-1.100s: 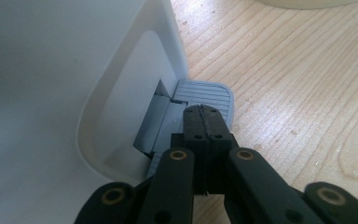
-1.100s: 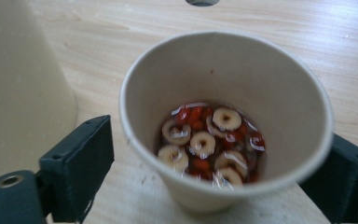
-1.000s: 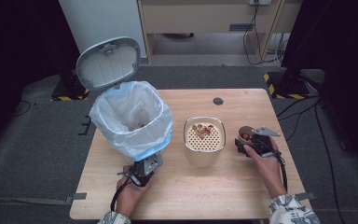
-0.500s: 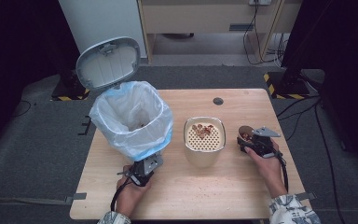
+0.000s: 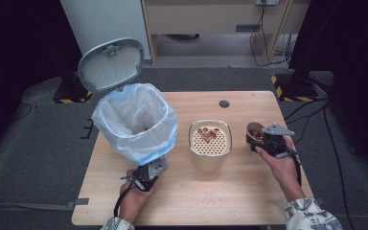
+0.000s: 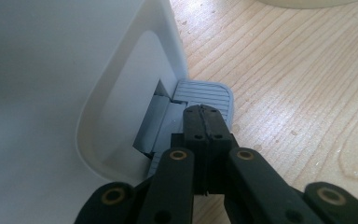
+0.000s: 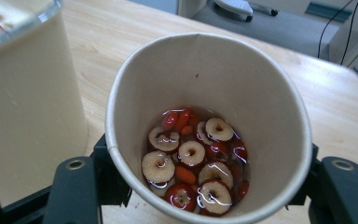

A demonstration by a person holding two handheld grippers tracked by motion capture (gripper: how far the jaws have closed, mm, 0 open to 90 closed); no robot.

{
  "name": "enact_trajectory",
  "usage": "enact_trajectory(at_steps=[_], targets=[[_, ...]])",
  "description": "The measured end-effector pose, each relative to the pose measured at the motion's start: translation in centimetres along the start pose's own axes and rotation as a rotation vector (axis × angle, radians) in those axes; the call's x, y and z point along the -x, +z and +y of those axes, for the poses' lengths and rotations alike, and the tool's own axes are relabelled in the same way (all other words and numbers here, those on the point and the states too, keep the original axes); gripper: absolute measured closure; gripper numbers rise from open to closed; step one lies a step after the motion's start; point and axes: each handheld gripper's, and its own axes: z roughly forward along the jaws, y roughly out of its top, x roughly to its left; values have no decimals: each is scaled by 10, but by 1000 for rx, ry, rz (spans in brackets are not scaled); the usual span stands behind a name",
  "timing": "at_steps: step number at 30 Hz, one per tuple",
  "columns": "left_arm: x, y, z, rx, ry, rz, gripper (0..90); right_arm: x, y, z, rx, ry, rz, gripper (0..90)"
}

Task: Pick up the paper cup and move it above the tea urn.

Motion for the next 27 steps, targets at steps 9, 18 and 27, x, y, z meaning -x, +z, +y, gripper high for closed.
enact_trajectory(at_steps=[9,18,27], targets=[[0,0,1,-6,2,-1,894,8,-9,25,-2,-68,0,370],[0,0,1,-6,5,1,894,14,-15,48,20,-108,-7,372],[0,0,1,-6,5,1,894,15,-15,63,28,-156,-2,373]])
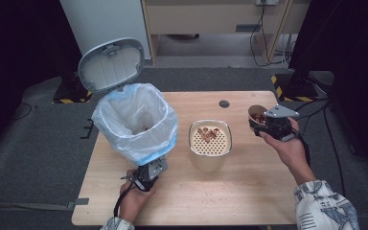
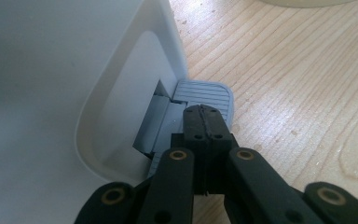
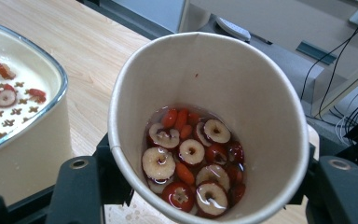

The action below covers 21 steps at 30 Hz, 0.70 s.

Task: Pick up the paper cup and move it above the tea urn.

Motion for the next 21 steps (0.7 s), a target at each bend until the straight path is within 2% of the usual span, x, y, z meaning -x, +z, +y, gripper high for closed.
enact_trajectory(at_steps=[21], targets=[[1,0,0,3,2,2,894,14,-3,27,47,-39,34,373]])
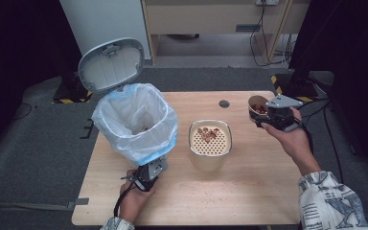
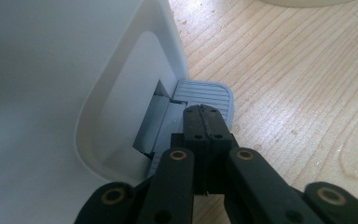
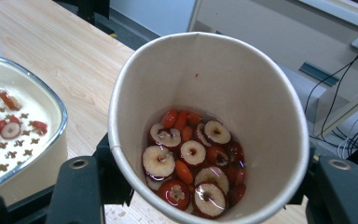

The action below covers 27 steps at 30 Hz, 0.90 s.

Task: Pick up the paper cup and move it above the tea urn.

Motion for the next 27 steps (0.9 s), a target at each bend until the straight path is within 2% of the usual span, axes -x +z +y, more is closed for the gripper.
enact_trajectory(at_steps=[16,19,27], targets=[[0,0,0,4,0,1,895,-1,1,17,30,-24,19,373],[0,0,0,5,-1,1,894,-2,0,23,49,-9,32,373],[0,0,-1,5,-6,1,894,-12,3,42,73,-48,57,373]])
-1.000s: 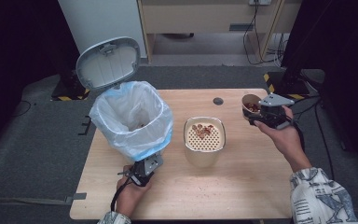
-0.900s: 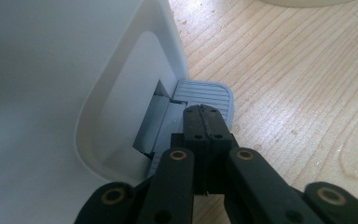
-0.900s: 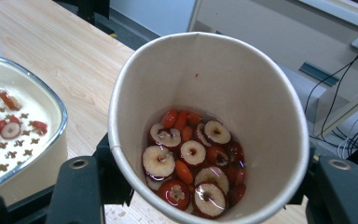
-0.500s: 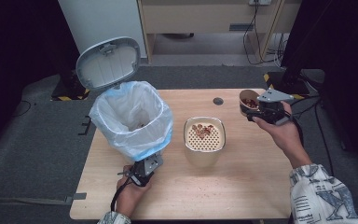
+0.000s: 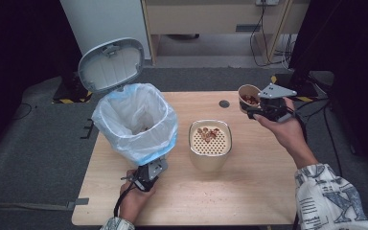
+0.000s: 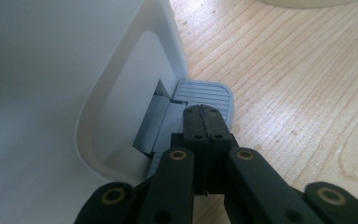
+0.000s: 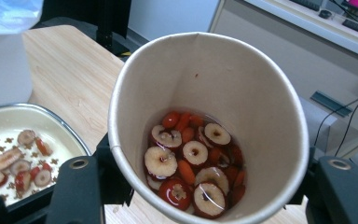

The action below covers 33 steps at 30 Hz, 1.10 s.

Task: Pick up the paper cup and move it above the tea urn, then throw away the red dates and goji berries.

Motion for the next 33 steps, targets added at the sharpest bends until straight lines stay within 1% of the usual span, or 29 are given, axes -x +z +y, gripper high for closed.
enact_trajectory(at_steps=[4,7,12,18,21,24,29,33], targets=[[0,0,0,0,0,-1,894,-3,3,5,1,-10,8,373],[0,0,0,0,-1,-1,894,-5,4,7,8,-7,12,373],[0,0,0,1,-2,-1,894,-6,5,10,6,-14,11,373],[0,0,0,0,-1,-2,895,-8,7,17,17,-41,16,373],[0,0,0,1,0,-1,894,-10,8,20,13,-68,16,372],[0,0,0,0,-2,-1,894,-10,9,22,14,-70,4,372],[0,0,0,-1,0,0,894,-18,10,25,14,-107,29,371],[0,0,0,-2,2,1,894,-18,10,26,8,-97,20,371]])
